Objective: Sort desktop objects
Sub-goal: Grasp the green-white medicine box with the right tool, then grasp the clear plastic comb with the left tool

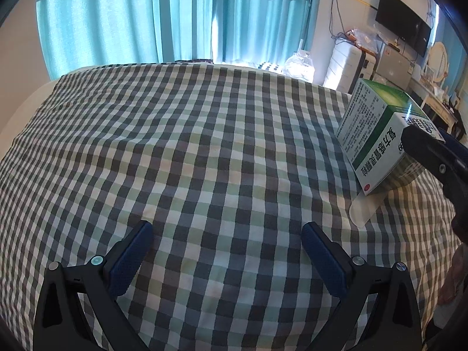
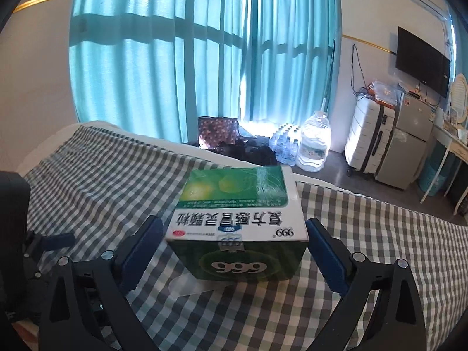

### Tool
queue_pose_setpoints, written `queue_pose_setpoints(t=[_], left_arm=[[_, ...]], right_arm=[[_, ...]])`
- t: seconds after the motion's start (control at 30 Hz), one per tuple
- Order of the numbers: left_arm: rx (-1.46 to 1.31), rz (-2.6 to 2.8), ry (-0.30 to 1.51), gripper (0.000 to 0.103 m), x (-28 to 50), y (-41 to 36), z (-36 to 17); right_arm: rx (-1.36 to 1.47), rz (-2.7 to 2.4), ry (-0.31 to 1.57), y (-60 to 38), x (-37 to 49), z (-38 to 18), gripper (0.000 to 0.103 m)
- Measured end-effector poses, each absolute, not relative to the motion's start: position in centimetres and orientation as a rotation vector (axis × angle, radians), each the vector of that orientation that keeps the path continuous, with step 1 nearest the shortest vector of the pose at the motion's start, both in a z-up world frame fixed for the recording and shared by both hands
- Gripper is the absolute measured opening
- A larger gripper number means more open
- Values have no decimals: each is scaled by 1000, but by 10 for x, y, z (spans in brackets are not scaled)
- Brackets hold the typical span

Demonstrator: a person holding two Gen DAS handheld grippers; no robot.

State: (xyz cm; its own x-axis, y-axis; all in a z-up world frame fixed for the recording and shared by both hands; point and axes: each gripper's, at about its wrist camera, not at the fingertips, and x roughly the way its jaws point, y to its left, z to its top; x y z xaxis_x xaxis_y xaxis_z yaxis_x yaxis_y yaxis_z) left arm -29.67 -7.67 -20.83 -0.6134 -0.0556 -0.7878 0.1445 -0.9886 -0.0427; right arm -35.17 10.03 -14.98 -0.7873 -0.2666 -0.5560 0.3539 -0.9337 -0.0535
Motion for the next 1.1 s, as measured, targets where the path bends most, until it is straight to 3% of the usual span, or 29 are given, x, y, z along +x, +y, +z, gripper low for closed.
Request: queue_pose_setpoints(t=[0.2, 0.4, 0.6, 0.8, 1.03, 1.1], left_arm=[[1320, -2724, 143, 103, -297, -76, -208], [1304, -2763, 126, 103, -298, -71, -207], [1262, -2916, 66, 103, -297, -42, -195], [1279, -3085, -42, 103, -310, 4, -182], [1678, -3081, -111, 103, -388, 54, -201], [1686, -3052, -234, 101, -395, 67, -204]], right_arm=[[848, -2729, 278, 98, -359, -161, 97], [916, -2810, 121, 124, -371, -165, 92], [852, -3092, 113, 190, -327, -144, 92], [959, -3118, -113, 248, -287, -149, 92], [898, -3144, -344, 289, -266, -125, 92], [881, -3148, -385, 297, -264, -119, 92]])
